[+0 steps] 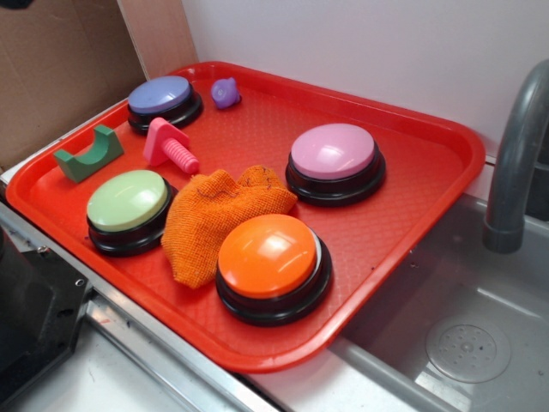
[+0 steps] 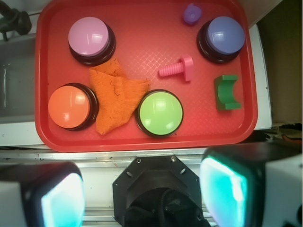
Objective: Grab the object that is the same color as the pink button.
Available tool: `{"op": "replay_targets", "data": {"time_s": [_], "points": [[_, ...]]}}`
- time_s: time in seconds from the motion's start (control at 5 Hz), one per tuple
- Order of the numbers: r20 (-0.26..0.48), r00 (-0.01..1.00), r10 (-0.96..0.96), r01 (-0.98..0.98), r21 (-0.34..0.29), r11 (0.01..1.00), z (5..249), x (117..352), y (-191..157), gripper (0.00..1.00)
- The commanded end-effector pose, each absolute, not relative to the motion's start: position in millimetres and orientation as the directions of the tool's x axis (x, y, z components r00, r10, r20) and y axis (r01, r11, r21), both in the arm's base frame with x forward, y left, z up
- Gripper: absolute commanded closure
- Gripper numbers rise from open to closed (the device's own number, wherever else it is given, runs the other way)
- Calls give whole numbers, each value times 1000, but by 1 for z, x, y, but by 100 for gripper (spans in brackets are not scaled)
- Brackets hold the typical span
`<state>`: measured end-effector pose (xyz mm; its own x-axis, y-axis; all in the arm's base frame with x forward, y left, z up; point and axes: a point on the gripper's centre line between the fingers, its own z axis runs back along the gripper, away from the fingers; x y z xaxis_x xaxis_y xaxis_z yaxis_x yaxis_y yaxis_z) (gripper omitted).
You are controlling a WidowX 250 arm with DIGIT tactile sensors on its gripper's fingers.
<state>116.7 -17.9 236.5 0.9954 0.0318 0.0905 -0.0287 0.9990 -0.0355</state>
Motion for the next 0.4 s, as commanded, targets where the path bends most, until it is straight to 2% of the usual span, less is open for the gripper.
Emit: {"op": "replay_targets", "data": {"time_s": [0.0, 0.2], "points": [[91, 995, 32, -29, -35, 999, 236, 117, -18, 0], [121, 976, 179, -162, -137, 977, 229, 122, -5, 0]]}}
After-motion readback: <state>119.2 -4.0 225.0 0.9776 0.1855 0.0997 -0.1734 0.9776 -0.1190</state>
